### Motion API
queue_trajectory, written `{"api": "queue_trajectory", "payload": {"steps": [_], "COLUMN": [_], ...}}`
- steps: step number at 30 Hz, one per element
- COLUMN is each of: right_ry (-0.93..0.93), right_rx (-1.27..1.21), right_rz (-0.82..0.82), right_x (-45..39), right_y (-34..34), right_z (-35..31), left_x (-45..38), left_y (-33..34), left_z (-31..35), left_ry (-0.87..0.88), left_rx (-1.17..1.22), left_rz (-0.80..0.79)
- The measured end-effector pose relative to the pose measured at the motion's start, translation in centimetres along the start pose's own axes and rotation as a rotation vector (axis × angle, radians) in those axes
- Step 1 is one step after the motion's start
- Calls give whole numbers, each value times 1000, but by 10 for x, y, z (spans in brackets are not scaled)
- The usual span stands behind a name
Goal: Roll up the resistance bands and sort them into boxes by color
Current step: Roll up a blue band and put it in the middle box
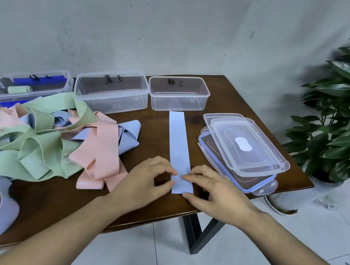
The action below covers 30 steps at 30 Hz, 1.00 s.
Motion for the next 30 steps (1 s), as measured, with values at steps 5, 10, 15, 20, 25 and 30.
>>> {"api": "queue_trajectory", "payload": {"steps": [5,10,15,20,25,30], "right_ry": [-87,-134,-155,-116,-138,-85], "right_rx": [98,92,139,97,116,55], "right_rz": [105,174,222,257,275,225], "right_x": [7,7,3,6,7,8], "right_y": [2,0,-3,1,-2,3], "right_z": [-12,-21,-30,-28,-31,-26], "left_x": [16,26,28,29,29,28], "left_y": [14,15,13,14,13,10], "left_z": [14,28,34,34,34,31], "left_ry": [145,292,341,348,349,281], "left_rx": [-202,-278,-287,-303,-266,-213], "left_rz": [16,100,144,133,129,104]}}
Point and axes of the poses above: each hand's wrist, its own x-axis away from the middle knuckle, its own y-axis out of the palm, z = x × y, the point moved 10 cm from there along -x, towards the middle knuckle, and after that the axes turned 9 degrees about -y, right-handed, at the moved point
